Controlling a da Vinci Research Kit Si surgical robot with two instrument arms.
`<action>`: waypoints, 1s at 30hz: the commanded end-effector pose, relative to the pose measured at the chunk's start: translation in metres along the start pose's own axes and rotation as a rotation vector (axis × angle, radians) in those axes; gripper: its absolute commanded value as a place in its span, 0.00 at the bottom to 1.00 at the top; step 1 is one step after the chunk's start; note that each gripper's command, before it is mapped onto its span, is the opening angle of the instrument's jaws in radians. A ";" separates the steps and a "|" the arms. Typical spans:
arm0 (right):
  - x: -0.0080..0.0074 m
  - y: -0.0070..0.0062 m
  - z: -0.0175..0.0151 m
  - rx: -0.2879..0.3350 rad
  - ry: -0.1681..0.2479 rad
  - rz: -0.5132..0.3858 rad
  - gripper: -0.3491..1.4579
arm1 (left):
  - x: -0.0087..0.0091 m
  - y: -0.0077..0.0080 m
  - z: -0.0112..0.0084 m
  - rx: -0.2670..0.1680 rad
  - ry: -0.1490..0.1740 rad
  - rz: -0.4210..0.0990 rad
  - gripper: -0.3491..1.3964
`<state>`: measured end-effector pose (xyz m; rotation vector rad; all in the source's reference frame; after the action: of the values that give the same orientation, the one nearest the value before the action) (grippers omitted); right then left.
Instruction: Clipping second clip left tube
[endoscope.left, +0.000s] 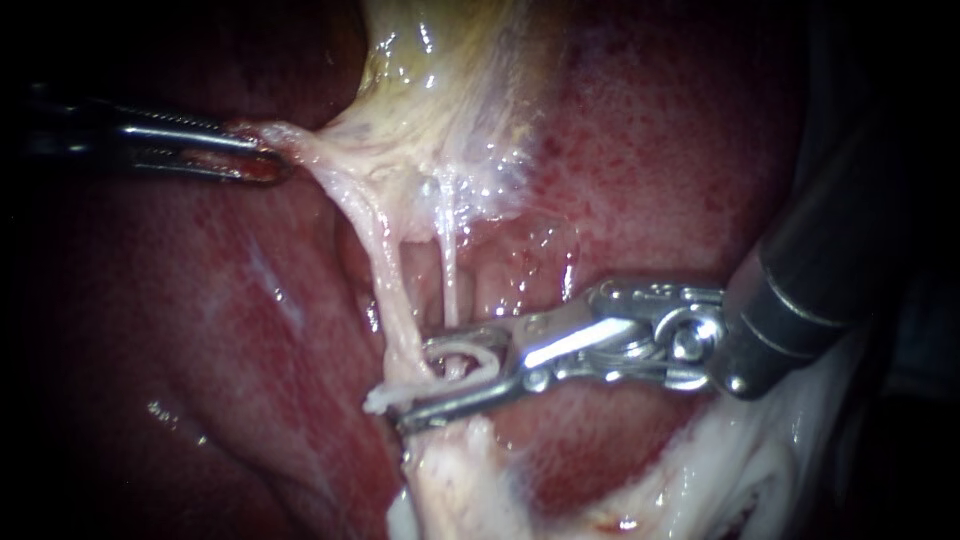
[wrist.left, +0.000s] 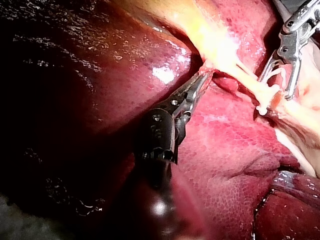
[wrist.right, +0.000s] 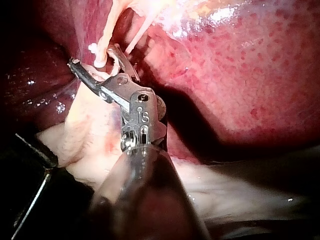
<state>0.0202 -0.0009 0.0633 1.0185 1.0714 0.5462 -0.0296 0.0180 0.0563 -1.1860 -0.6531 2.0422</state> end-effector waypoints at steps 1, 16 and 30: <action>0.0001 0.0001 0.0001 0.013 0.003 0.011 0.47 | 0.0000 0.0000 0.0000 0.000 0.000 0.000 0.00; 0.0018 -0.0001 0.0032 0.077 0.058 0.046 0.47 | 0.0000 0.0001 0.0000 0.001 0.000 0.000 0.00; 0.0028 0.0003 0.0049 0.098 0.142 0.100 0.47 | 0.0000 0.0001 0.0002 0.002 0.000 -0.001 0.00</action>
<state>0.0259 -0.0005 0.0629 1.1393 1.1884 0.6625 -0.0297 0.0180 0.0562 -1.1853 -0.6515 2.0417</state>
